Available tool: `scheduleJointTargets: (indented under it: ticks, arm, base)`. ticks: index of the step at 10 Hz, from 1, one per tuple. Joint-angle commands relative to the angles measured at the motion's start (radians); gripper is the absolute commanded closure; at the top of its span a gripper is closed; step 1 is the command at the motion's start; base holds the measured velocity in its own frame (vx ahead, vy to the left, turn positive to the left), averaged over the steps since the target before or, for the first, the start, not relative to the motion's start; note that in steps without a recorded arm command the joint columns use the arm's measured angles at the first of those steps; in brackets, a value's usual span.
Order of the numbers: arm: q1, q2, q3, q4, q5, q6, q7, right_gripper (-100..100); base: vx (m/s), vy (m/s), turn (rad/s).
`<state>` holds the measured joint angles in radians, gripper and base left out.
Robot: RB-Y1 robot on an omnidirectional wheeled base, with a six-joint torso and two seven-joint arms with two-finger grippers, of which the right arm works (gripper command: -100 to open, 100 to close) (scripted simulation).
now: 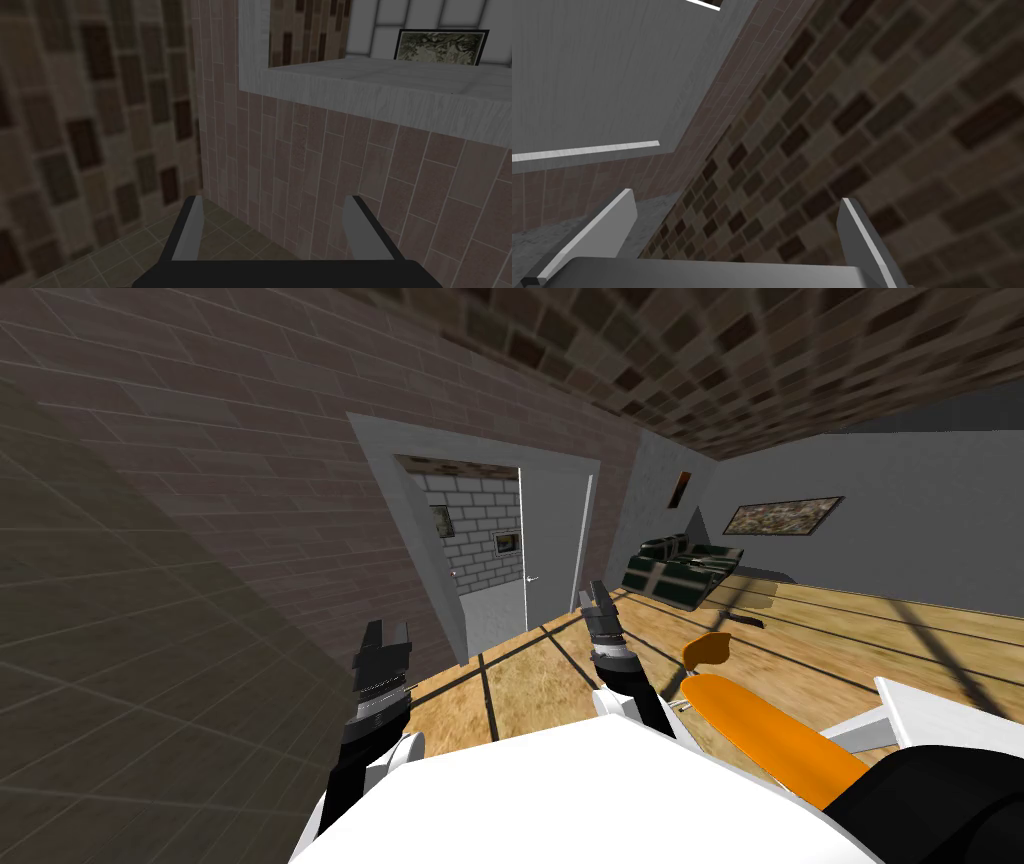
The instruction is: Push the door open
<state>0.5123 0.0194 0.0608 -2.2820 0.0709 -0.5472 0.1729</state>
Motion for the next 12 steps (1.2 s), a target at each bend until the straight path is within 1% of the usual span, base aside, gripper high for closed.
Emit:
scheduleJointTargets:
  ticks: [1,2,3,8,12]
  arm:
    - [-0.016,-0.010,0.002,0.038,-0.003,-0.006,-0.003,-100]
    - [-0.021,-0.014,0.003,0.050,-0.004,-0.008,-0.005,-100]
    - [-0.031,-0.020,0.004,0.076,-0.006,-0.011,-0.007,-100]
    - [-0.067,-0.037,0.008,0.161,-0.013,-0.024,-0.015,-100]
    - [-0.104,-0.052,0.013,0.250,-0.020,-0.038,-0.023,-100]
  base:
    - [0.075,-0.028,0.017]
    - [0.119,-0.040,0.023]
    - [0.138,-0.060,0.019]
    - [0.100,-0.042,0.014]
    - [0.087,-0.042,0.017]
